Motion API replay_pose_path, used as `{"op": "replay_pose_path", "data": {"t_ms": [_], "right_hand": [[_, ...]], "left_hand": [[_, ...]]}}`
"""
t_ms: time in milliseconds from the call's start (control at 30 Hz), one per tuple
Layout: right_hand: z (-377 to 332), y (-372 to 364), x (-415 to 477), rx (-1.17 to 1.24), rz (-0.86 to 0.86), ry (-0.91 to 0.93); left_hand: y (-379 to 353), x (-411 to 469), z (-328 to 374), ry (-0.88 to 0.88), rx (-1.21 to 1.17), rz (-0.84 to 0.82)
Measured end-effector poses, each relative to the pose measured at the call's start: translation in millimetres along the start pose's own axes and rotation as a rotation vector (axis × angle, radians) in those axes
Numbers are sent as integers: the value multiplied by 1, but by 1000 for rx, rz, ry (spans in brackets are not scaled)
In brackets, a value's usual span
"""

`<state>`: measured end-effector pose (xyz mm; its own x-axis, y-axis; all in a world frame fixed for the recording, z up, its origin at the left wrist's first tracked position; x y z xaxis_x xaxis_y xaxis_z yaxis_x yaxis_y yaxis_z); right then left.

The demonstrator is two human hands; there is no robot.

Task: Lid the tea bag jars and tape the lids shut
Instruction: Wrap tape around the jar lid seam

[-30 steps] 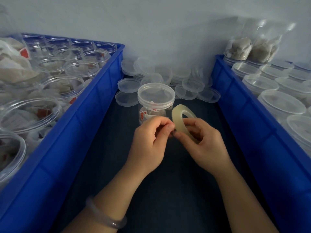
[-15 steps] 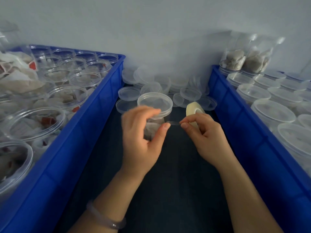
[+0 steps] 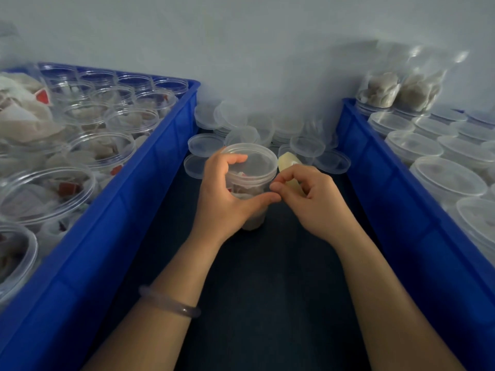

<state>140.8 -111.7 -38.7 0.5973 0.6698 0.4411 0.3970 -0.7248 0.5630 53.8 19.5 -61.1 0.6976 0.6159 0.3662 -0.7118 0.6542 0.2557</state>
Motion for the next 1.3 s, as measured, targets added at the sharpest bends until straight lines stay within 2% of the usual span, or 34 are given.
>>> {"op": "replay_pose_path", "data": {"t_ms": [400,567,633,800,900,1000,1133,1300], "right_hand": [[-2,0,0,-94,-15,-9],[-14,7,-4,-199,-9,50],[-20,12,-5,-156,-38,-4],[-32,21,-3,-10,-234,-51],[-36,23,-4,-1,-253,-52],[-37,23,-4,-44,-222,-100],[-36,18,-5,-3,-272,-182],[-33,2,-5,88,-274,-239]], "left_hand": [[5,3,-3,-14,-38,-7],[19,3,0,-19,-88,-110],[26,0,2,-16,-139,-177],[35,-3,3,4,-266,-272],[35,-3,2,18,-310,-291],[36,-3,-1,70,-362,-285],[37,-4,-7,131,-423,-277],[36,-4,-18,314,-578,-292]]}}
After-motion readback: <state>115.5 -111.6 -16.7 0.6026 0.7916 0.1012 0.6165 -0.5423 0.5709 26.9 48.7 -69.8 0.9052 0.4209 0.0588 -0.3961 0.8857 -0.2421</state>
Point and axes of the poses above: each hand's wrist, its own x-axis towards the middle knuckle, its own y-axis out of the back of the hand, z = x × y, the point moved 3 cm from there along x, towards the middle knuckle, and after that the axes turned 10 degrees about y, right-handed, at the moved point
